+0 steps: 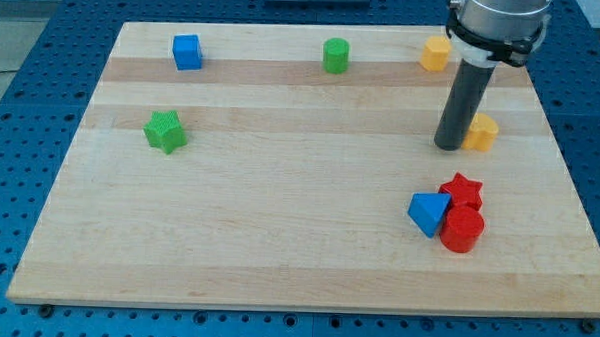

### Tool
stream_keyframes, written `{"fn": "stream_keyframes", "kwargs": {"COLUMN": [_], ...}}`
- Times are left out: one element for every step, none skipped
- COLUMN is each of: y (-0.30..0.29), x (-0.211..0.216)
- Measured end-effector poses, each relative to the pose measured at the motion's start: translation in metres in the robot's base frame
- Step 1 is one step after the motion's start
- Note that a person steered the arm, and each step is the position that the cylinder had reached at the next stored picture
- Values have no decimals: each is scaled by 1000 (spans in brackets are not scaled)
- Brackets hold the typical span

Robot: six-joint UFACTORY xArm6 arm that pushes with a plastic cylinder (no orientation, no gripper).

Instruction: Push yellow heart parallel to the green star

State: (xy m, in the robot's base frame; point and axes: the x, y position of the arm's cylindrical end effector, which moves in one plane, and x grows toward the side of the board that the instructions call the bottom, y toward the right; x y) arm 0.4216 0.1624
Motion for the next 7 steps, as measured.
{"fn": "stream_keyframes", "kwargs": {"y": [26,70,87,88,88,88,87], "x": [8,40,53,53,56,59,59]}}
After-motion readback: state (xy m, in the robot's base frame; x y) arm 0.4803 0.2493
